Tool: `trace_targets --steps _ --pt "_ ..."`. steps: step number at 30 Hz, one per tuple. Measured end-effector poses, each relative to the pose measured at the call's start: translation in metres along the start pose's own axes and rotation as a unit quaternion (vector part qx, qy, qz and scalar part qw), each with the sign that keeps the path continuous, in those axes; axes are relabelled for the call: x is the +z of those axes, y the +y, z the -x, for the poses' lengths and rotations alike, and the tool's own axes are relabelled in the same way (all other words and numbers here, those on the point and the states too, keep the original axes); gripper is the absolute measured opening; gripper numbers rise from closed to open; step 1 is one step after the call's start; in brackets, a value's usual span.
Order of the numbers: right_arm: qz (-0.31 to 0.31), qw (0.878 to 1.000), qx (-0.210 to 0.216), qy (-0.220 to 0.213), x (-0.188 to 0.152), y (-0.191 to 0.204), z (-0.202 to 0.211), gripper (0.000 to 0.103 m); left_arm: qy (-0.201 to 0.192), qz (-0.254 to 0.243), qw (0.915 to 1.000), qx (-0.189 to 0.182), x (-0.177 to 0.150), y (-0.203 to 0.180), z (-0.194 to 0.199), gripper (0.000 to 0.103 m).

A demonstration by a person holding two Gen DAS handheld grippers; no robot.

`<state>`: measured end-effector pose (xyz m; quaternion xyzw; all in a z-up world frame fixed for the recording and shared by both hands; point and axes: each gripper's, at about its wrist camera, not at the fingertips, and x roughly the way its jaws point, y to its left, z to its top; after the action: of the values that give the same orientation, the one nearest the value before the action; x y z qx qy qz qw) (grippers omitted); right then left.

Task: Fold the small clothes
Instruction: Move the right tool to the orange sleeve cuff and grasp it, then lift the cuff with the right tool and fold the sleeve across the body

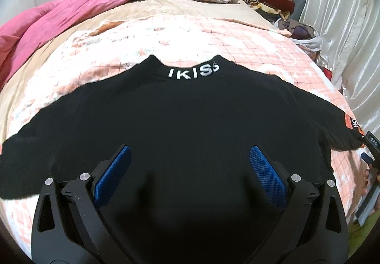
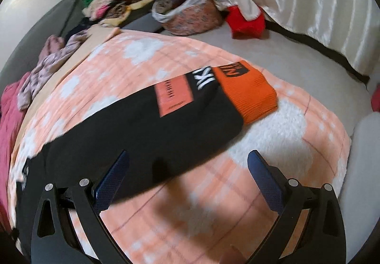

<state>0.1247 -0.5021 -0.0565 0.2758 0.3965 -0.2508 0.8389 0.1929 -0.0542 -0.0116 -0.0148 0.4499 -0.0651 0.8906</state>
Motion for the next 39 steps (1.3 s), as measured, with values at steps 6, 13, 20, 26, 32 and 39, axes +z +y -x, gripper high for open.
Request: trace_targets --steps 6,13,20,26,32,39 --pt "-0.073 0.997 0.007 0.013 0.021 -0.022 -0.027 0.099 0.011 0.0 0.9999 0.007 0.013 0.004 -0.017 0.094" --pt "-0.137 0.989 0.05 -0.017 0.04 -0.044 -0.038 0.092 0.019 0.001 0.9998 0.004 0.023 0.01 -0.027 0.094" --pt "-0.146 0.985 0.077 -0.048 0.04 -0.058 -0.028 0.028 0.017 0.002 0.9998 0.0 0.033 0.017 -0.031 0.094" --pt "-0.091 0.988 0.095 -0.081 0.038 -0.04 -0.007 0.018 0.019 0.02 0.9996 -0.008 0.035 0.029 -0.036 0.094" --pt "-0.036 0.984 0.14 -0.105 0.037 -0.002 0.021 0.017 0.024 0.048 0.9985 -0.012 0.034 0.046 -0.038 0.094" --pt "0.035 0.968 0.227 -0.103 0.031 0.071 0.051 0.016 0.008 0.062 0.998 -0.013 0.038 0.065 -0.025 0.094"
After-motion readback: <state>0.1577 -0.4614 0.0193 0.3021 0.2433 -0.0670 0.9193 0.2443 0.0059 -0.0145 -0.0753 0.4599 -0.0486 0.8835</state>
